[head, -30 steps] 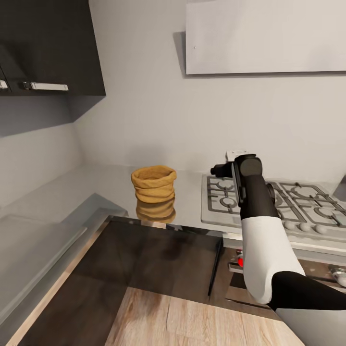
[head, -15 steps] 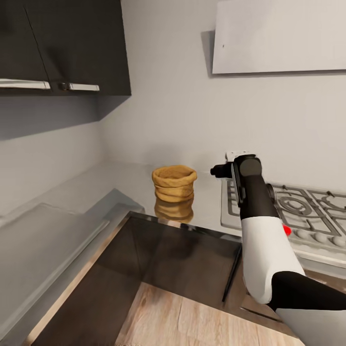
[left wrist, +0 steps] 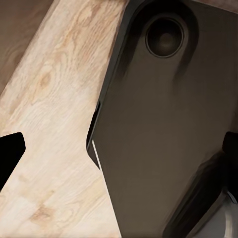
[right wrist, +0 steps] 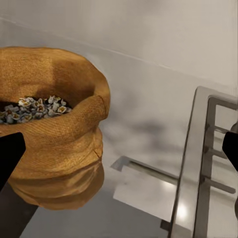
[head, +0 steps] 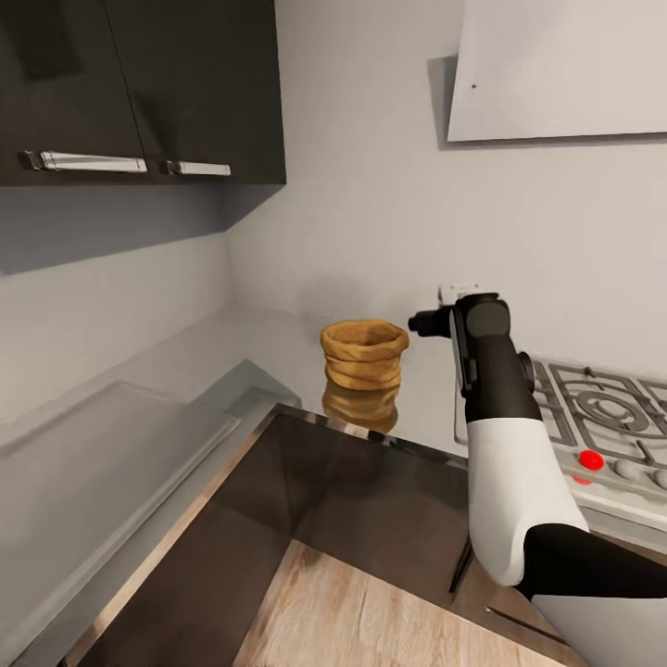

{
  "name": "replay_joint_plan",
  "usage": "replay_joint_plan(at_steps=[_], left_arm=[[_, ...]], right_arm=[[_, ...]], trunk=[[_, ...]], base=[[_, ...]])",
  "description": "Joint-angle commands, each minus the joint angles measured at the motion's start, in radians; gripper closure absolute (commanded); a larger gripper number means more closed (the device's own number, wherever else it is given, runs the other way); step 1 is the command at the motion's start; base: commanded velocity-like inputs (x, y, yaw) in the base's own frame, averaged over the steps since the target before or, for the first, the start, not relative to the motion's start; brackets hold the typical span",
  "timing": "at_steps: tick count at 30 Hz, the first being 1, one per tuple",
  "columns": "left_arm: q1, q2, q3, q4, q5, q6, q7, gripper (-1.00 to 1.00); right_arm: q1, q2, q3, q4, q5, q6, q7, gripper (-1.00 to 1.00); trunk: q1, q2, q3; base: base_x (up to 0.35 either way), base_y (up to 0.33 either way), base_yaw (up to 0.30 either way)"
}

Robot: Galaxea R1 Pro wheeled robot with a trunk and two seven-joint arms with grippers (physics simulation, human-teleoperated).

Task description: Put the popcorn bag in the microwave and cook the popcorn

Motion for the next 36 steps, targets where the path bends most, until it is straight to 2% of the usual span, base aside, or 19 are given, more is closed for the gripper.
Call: replay_joint_plan(at_steps=[1, 4, 7, 10, 15, 30, 36], left_arm=[[0.000, 0.001, -0.003, -0.001, 0.006, -0.002, 0.002, -1.00], [0.000, -0.003, -0.001, -0.001, 0.006, -0.002, 0.003, -1.00], [0.000, -0.023, 0.000, -0.001, 0.004, -0.004, 0.004, -1.00], [0.000, -0.030, -0.001, -0.001, 0.006, -0.003, 0.004, -1.00], [0.000, -0.031, -0.014, -0.001, -0.001, 0.001, 0.002, -1.00], [0.000, -0.031, -0.015, -0.001, 0.000, 0.000, 0.003, -1.00], [0.000, -0.030, -0.012, -0.001, 0.001, -0.002, 0.002, -1.00]], right_arm=[[-0.001, 0.001, -0.001, -0.004, 0.009, 0.003, 0.011, -1.00], [-0.001, 0.001, 0.000, -0.007, 0.007, 0.003, 0.012, -1.00], [-0.001, 0.001, 0.000, -0.007, 0.007, 0.003, 0.013, -1.00], [-0.001, 0.001, 0.000, -0.008, 0.007, 0.003, 0.013, -1.00], [-0.001, 0.001, 0.000, -0.008, 0.006, 0.003, 0.014, -1.00], [-0.001, 0.001, 0.003, 0.009, 0.009, 0.003, 0.007, -1.00], [-0.001, 0.001, 0.003, 0.089, 0.009, 0.003, 0.005, -1.00]], trunk=[[0.000, -0.001, -0.001], [0.000, -0.001, -0.001], [0.000, -0.001, -0.001], [0.000, -0.001, -0.001], [0.000, -0.001, -0.001], [0.000, -0.001, -0.001], [0.000, -0.001, -0.001]], base=[[0.000, 0.000, 0.006], [0.000, 0.000, 0.002], [0.000, 0.000, 0.000], [0.011, 0.000, 0.000], [0.230, 0.000, 0.000], [0.320, 0.000, 0.000], [0.125, 0.000, 0.000]])
